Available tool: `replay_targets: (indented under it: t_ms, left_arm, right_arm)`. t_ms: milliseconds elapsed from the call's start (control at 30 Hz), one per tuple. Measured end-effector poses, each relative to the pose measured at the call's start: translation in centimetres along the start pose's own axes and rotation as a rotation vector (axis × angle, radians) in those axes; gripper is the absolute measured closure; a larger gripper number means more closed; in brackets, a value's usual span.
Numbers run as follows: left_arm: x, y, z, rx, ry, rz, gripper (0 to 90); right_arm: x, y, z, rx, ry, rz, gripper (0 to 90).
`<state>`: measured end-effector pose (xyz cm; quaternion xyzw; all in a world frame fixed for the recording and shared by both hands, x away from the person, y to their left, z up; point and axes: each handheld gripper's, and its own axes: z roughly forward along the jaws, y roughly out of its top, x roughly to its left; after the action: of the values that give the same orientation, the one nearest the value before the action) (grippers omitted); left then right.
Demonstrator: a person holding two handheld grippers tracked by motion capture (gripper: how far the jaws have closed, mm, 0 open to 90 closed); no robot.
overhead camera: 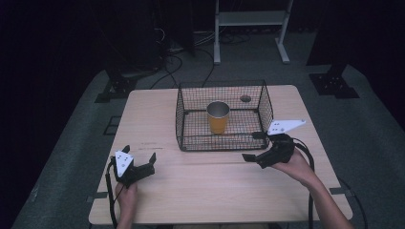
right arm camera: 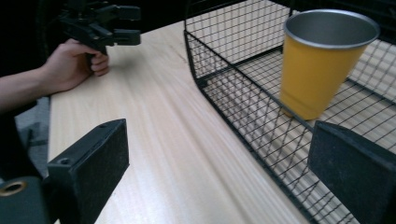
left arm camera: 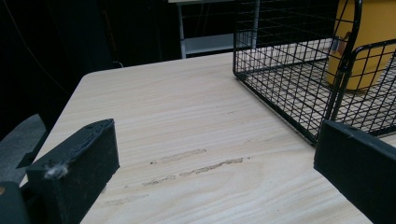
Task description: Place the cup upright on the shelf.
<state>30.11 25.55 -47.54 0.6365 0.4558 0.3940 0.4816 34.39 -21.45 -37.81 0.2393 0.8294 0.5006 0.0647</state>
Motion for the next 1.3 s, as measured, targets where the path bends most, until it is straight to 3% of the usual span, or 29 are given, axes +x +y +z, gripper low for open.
replay_targets:
  t_ms: [667,1300]
  left_arm:
    - [0.0,0.0,0.0,0.000,0.000,0.005,0.0]
    - [-0.1,0.0,0.0,0.000,0.000,0.007,0.0]
  right_arm:
    - [-0.2,-3.8,-0.6,0.021,-0.039,0.057,4.7]
    - [-0.5,-6.0,-2.2,-0.004,-0.092,0.085,4.7]
